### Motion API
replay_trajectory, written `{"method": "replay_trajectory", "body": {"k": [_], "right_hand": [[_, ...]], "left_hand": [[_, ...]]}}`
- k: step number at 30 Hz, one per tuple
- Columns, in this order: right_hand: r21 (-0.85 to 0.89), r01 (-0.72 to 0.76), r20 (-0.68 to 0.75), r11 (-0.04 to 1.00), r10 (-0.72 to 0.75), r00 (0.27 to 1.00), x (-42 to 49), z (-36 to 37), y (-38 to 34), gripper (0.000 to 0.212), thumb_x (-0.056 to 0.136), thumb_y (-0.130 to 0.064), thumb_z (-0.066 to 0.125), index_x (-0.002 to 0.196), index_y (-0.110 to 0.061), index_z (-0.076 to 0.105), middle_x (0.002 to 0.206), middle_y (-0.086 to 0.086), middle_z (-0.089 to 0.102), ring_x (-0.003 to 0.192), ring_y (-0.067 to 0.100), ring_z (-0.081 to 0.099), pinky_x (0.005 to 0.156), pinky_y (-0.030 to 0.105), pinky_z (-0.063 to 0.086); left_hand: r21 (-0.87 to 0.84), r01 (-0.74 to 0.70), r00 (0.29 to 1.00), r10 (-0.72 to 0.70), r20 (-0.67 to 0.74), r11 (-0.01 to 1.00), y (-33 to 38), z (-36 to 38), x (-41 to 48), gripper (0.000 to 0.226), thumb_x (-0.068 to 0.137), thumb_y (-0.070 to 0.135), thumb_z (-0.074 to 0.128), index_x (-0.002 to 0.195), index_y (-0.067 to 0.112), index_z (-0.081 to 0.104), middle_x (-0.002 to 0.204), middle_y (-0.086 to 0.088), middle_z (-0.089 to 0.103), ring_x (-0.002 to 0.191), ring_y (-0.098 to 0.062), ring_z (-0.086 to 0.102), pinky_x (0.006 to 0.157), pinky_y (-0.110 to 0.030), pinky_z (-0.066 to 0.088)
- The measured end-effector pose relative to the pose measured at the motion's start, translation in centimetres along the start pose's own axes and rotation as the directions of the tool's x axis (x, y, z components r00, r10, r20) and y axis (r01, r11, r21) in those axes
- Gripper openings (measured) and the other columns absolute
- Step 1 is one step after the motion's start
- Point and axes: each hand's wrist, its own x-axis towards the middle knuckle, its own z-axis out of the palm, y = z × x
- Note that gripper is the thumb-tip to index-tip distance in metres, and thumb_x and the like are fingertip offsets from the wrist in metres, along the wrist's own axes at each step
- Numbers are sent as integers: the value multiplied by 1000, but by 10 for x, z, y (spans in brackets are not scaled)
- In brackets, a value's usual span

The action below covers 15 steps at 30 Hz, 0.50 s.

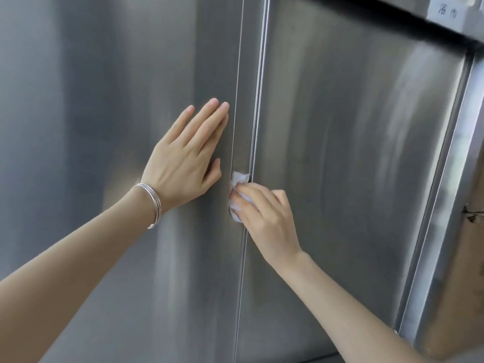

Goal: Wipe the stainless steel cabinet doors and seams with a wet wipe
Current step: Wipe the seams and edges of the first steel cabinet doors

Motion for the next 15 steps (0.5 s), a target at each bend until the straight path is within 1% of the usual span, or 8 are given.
{"method": "replay_trajectory", "body": {"k": [2,4,6,8,10,12,13,15], "right_hand": [[39,18,70,999,-20,997,-50,-2,-15,19,90,-6,58,78,-12,71,90,-3,69,89,13,66,63,27,32],[78,31,182,996,-45,982,-101,-6,-35,13,82,-5,70,73,-13,70,82,-5,68,82,11,66,60,26,32],[116,22,240,993,-50,970,-124,-8,-44,12,77,-6,76,70,-15,71,79,-7,67,79,10,66,61,26,32],[152,-38,197,988,8,980,-109,-4,-39,12,78,-6,74,72,-16,71,81,-7,68,80,11,66,64,28,32],[190,-123,83,974,109,991,-74,4,-26,9,81,-6,69,78,-14,72,87,-4,70,85,12,65,67,29,33],[234,-182,-44,955,197,979,-52,15,-21,9,77,-4,68,80,-10,73,87,-1,70,86,12,61,70,26,31],[267,-194,-63,944,218,974,-55,18,-23,9,77,-2,68,79,-9,73,85,0,69,86,12,59,70,26,30],[282,-223,1,933,232,973,-93,18,-39,9,78,0,70,75,-9,71,79,0,67,82,14,58,67,28,31]], "left_hand": [[-27,1,1000,0,31,1000,10,0,-16,66,85,22,43,145,-3,31,157,-11,24,146,-24,17,121,-41,12],[-49,49,996,-45,73,998,25,0,-39,69,83,20,45,147,-1,29,158,-12,21,147,-25,14,121,-41,12],[-58,105,989,-98,113,993,42,0,-67,71,82,19,47,148,1,27,158,-12,17,148,-26,12,121,-42,13],[-59,152,980,-142,142,987,57,2,-91,71,82,18,46,149,3,27,158,-9,18,148,-24,12,121,-42,13],[-68,195,972,-183,145,979,70,5,-110,68,84,17,44,148,4,28,158,-6,20,148,-23,14,120,-42,13],[-71,231,965,-219,145,970,80,9,-128,65,86,15,42,148,5,29,158,-3,21,148,-22,14,120,-43,13],[-69,249,961,-238,144,966,85,9,-136,64,86,13,42,148,6,28,158,-3,21,148,-22,13,120,-43,14],[-79,281,950,-266,162,956,93,6,-145,64,87,11,43,149,6,28,158,-2,20,148,-22,13,120,-43,14]]}}
